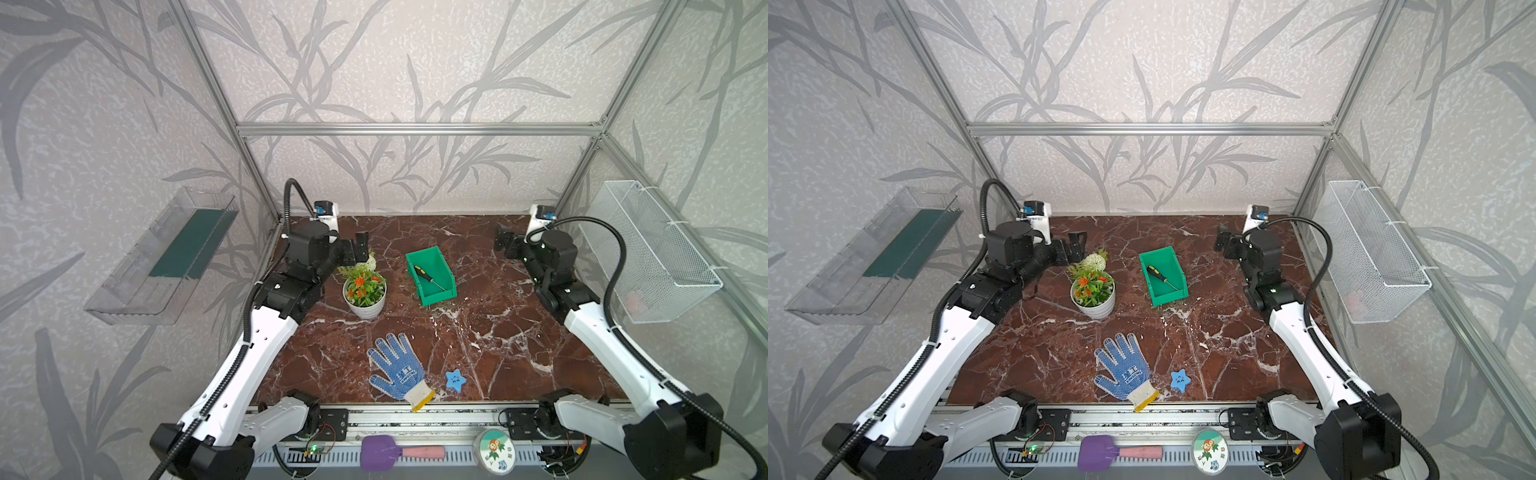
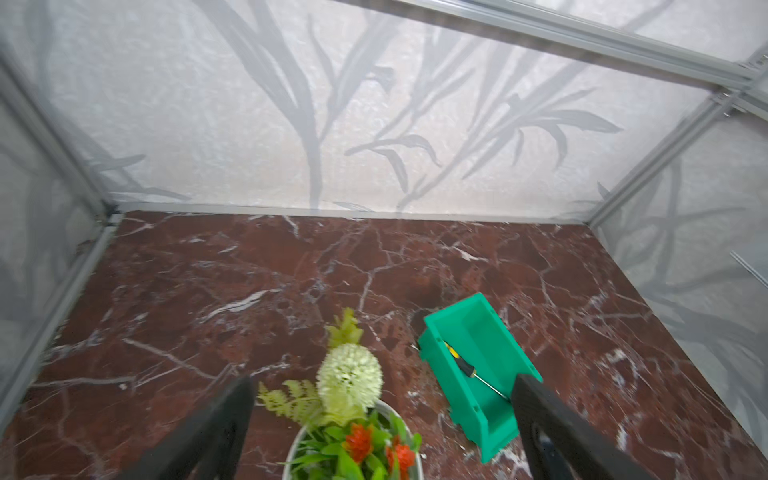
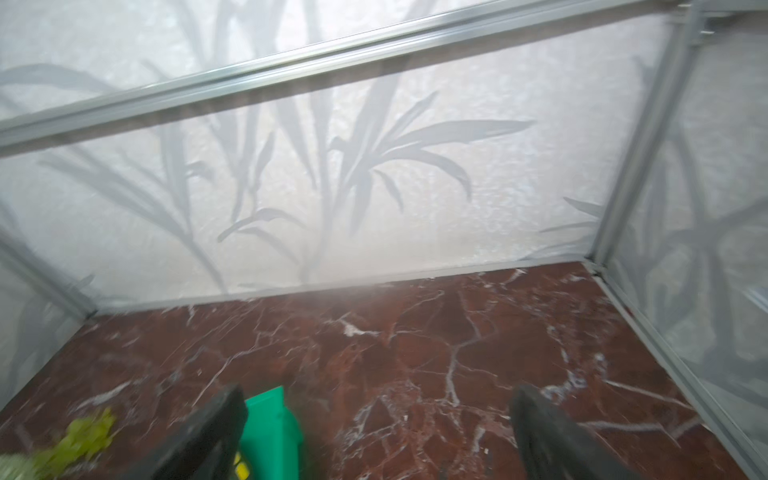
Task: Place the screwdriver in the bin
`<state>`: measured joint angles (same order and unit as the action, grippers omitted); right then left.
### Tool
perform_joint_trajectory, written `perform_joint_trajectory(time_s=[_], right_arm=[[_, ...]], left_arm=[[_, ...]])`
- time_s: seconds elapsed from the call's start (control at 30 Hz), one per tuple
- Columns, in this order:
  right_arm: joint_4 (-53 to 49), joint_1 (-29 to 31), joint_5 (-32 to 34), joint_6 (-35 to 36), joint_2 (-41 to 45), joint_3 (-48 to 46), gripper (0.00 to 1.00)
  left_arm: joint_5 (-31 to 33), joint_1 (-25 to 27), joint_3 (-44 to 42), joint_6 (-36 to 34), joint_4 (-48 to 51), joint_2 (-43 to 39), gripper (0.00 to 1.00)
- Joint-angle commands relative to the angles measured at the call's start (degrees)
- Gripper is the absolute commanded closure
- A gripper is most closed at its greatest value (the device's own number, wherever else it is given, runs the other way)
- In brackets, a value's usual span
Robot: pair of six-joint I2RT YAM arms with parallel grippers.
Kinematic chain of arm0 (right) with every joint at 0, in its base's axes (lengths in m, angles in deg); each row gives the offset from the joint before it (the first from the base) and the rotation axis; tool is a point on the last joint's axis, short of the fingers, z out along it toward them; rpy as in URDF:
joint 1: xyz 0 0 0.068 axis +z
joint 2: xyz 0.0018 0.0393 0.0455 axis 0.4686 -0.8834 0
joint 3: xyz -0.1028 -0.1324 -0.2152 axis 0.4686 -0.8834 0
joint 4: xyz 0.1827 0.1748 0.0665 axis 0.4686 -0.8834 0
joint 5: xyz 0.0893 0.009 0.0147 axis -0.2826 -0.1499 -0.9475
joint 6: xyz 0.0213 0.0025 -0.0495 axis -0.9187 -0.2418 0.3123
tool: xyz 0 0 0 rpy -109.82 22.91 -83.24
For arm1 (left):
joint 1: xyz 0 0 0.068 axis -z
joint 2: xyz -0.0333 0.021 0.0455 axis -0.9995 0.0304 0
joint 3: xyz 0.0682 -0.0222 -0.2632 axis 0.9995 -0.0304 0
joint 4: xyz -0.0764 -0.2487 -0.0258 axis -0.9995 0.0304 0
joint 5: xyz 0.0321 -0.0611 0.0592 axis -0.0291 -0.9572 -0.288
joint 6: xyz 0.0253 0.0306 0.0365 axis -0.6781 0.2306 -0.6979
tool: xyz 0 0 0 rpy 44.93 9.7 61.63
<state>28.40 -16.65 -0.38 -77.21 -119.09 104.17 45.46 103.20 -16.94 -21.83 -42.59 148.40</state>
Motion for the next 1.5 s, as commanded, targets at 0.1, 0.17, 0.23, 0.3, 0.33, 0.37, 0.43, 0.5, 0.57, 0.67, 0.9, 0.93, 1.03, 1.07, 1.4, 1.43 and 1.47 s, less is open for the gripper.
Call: perform_joint_trajectory(time_s=[0.1, 0.17, 0.23, 0.3, 0.33, 0.37, 0.43, 0.5, 0.57, 0.67, 0.9, 0.93, 1.03, 1.07, 1.4, 1.43, 1.47], right_arm=[[7.64, -4.25, 15.91, -3.75, 2.83, -12.56, 0.01], [10.38, -4.26, 17.21, 0.71, 2.07, -16.09, 0.01], [11.61, -4.26, 18.57, 3.36, 0.11, -18.63, 0.01], [10.19, -4.26, 20.19, 3.02, -2.23, -19.72, 0.01], [9.94, -4.2, 20.61, 2.41, -3.64, -20.22, 0.01], [10.07, -4.09, 20.73, 1.77, -5.04, -20.86, 0.01], [12.15, -3.07, 20.78, 4.21, -7.05, -22.32, 0.01], [16.75, -0.81, 23.54, 7.03, -8.97, -23.88, 0.01], [19.73, 0.91, 23.71, 9.28, -11.14, -24.59, 0.01], [24.34, 3.58, 26.85, 12.27, -14.31, -25.05, 0.01], [41.83, 8.04, 31.24, 19.56, -18.94, -29.58, 0.01], [44.07, 8.05, 31.59, 19.85, -19.43, -30.39, 0.01], [46.18, 8.26, 31.79, 20.21, -19.56, -31.28, 0.01], [46.37, 8.52, 31.77, 20.1, -19.32, -31.53, 0.01], [69.02, 9.72, 29.96, 23.41, -21.72, -41.74, 0.01], [72.32, 9.72, 29.81, 23.17, -22.63, -43.08, 0.01], [71.64, 9.65, 29.81, 22.95, -22.04, -43.12, 0.01]], left_arm=[[5.58, -14.31, -9.03, 4.55, -7.84, -1.39, 0.01], [10.55, -16.0, -15.87, 3.21, -13.24, -3.02, 0.01], [16.69, -16.71, -22.71, 2.7, -18.35, -5.1, 0.01], [21.37, -16.7, -27.86, 3.32, -22.51, -7.0, 0.01], [23.26, -16.68, -31.07, 3.38, -25.91, -7.74, 0.01], [25.39, -16.69, -34.21, 3.63, -29.73, -7.84, 0.01], [29.33, -16.62, -38.9, 4.01, -34.39, -6.94, 0.01], [32.26, -16.65, -42.17, 4.23, -36.9, -4.98, 0.01], [33.3, -16.57, -45.53, 4.26, -40.65, -2.27, 0.01], [35.71, -16.43, -49.97, 1.92, -48.22, 2.72, 0.01], [31.91, -16.38, -52.57, -4.07, -63.23, 8.88, 0.01], [30.86, -16.46, -52.12, -5.38, -64.69, 10.37, 0.01], [29.72, -16.3, -48.85, -8.09, -63.64, 14.08, 0.01], [28.75, -16.18, -47.94, -8.43, -62.08, 14.45, 0.01], [15.41, -15.42, -56.88, -10.57, -87.75, 21.35, 0.01], [15.27, -15.38, -57.51, -11.69, -93.52, 24.18, 0.01], [12.89, -15.42, -57.56, -11.93, -93.68, 24.69, 0.01]])
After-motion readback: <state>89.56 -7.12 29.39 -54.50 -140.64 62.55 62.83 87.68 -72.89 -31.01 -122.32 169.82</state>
